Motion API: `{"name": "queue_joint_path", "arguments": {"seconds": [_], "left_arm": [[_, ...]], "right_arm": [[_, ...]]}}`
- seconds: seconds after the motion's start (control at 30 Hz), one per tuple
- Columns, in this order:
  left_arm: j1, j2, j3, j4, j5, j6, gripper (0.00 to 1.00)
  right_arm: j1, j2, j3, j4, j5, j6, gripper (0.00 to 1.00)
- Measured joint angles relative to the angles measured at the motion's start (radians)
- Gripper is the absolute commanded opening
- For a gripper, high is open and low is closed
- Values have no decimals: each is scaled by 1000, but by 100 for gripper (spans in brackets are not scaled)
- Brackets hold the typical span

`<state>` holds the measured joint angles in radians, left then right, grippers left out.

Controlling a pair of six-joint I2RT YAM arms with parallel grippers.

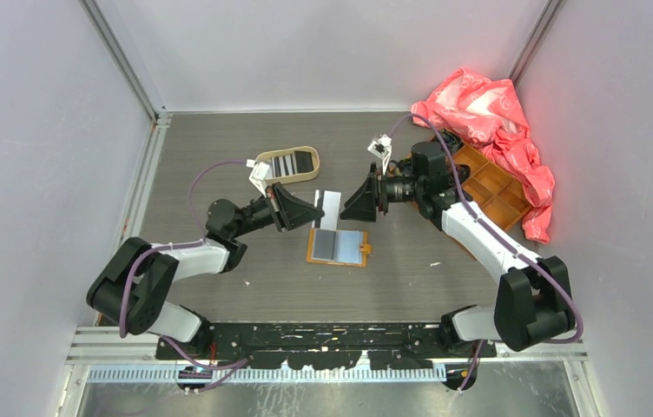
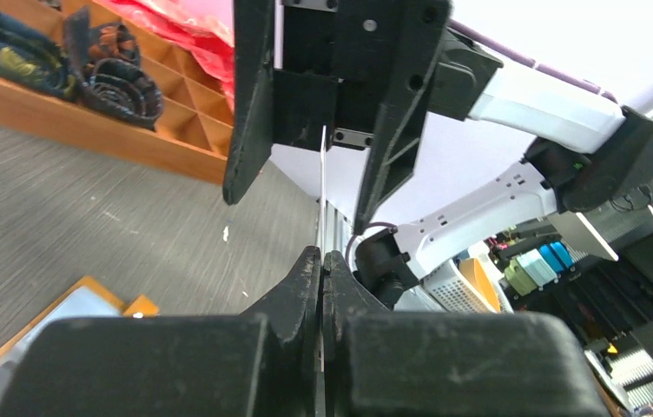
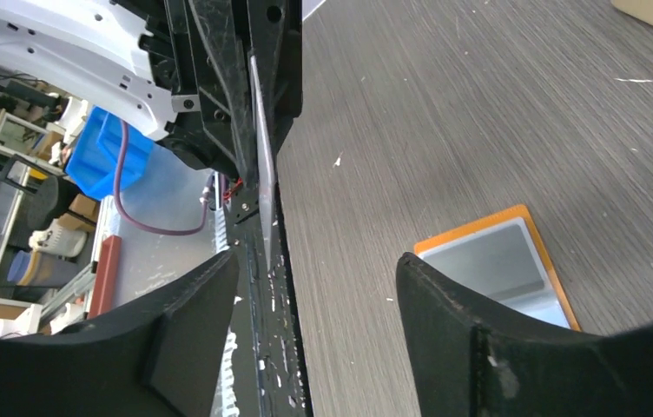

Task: Put the credit cards into the card holder
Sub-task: Insert the credit card into the card holder.

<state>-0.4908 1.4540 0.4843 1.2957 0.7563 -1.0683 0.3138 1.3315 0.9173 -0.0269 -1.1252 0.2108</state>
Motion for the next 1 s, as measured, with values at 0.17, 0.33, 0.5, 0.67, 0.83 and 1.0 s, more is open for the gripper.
{"name": "queue_joint_path", "arguments": {"seconds": [0.17, 0.33, 0.5, 0.67, 0.83, 1.0], "left_arm": [[-23, 20, 0, 51, 16, -5, 0], [-39, 55, 0, 56, 31, -7, 0], [-47, 63, 0, 58, 40, -12, 0], [-62, 79, 0, 65, 42, -21, 1], [-62, 95, -5, 69, 26, -25, 34], [-4, 37, -78, 0, -42, 3, 58]], "right_arm": [[12, 6, 0, 41, -7, 61, 56], [15, 6, 0, 81, -26, 100, 42], [21, 6, 0, 93, -32, 112, 27], [32, 6, 0, 94, -38, 113, 2], [31, 5, 6, 47, -40, 80, 1], [-5, 0, -11, 2, -33, 53, 1]]}}
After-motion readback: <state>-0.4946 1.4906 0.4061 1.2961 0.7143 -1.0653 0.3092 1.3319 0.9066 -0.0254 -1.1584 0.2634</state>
